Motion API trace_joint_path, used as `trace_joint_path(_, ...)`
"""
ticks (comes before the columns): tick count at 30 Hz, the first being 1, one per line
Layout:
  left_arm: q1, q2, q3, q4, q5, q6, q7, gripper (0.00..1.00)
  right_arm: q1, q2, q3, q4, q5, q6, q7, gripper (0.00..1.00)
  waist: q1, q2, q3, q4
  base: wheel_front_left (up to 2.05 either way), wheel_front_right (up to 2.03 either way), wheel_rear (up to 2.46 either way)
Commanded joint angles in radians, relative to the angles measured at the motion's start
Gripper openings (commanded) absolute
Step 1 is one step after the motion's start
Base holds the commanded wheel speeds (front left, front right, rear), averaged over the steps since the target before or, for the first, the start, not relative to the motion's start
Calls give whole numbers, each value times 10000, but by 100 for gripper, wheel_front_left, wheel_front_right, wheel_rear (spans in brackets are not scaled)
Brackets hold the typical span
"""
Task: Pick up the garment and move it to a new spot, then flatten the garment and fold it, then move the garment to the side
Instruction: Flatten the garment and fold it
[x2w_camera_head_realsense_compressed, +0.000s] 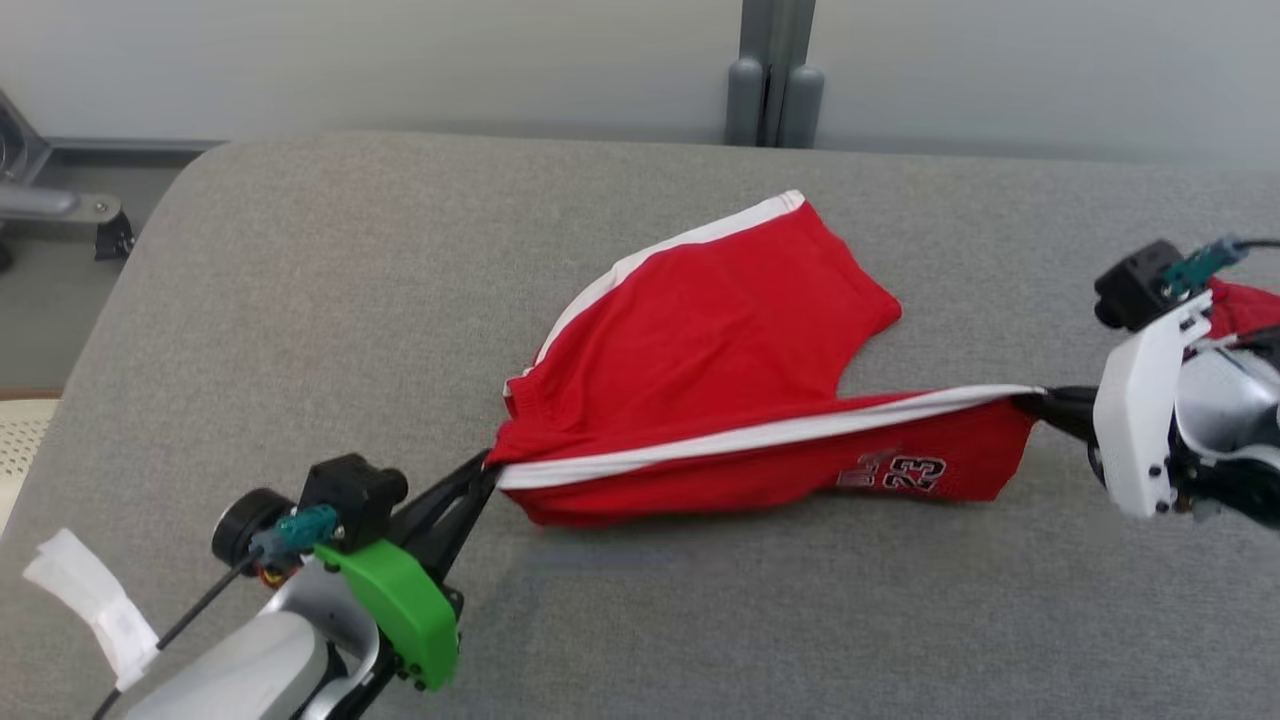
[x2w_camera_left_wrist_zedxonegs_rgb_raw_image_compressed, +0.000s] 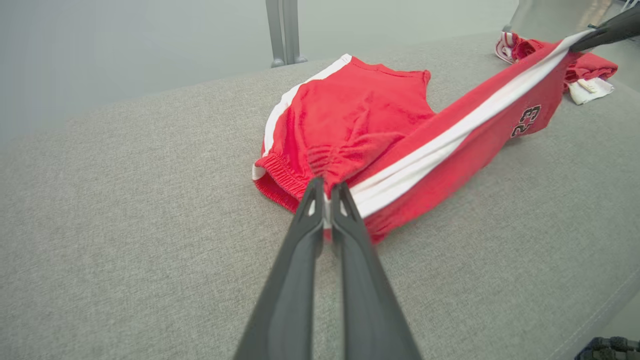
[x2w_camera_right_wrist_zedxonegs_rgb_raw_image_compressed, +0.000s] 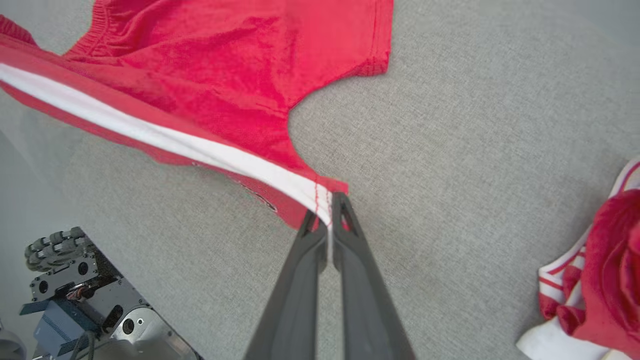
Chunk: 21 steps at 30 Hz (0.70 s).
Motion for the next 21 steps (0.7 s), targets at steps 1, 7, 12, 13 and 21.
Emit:
trace_joint_path(1, -370, -101, 112, 130, 27, -81, -49, 0, -425, 23, -233, 102, -258, -25, 289, 0, 1, 0, 767, 474, 0, 0, 0)
trace_joint_path(7, -1303, -712, 236, 692, 131, -394, -274, 0, -1971, 532, -845, 428, -980, -22, 1387, 0, 1, 0, 1646, 1014, 0, 0, 0)
trace_joint_path(12, -1935, -1335, 311, 1296, 150, -640, -598, 0, -3088, 826, -976, 880, -1587, -22, 2103, 0, 1, 0, 2304, 1460, 0, 0, 0)
trace_joint_path(13, -2075, -1482, 307, 1444, 156, -701, -655, 0, -3317, 858, -965, 1002, -1725, -22, 2234, 0, 1, 0, 2451, 1552, 0, 0, 0)
trace_joint_path(21, -3258, -2460, 136, 2663, 464, -1095, -1013, 0, -4707, 1045, -692, 1749, -2386, -20, 2311, 0, 1, 0, 3353, 2099, 0, 0, 0)
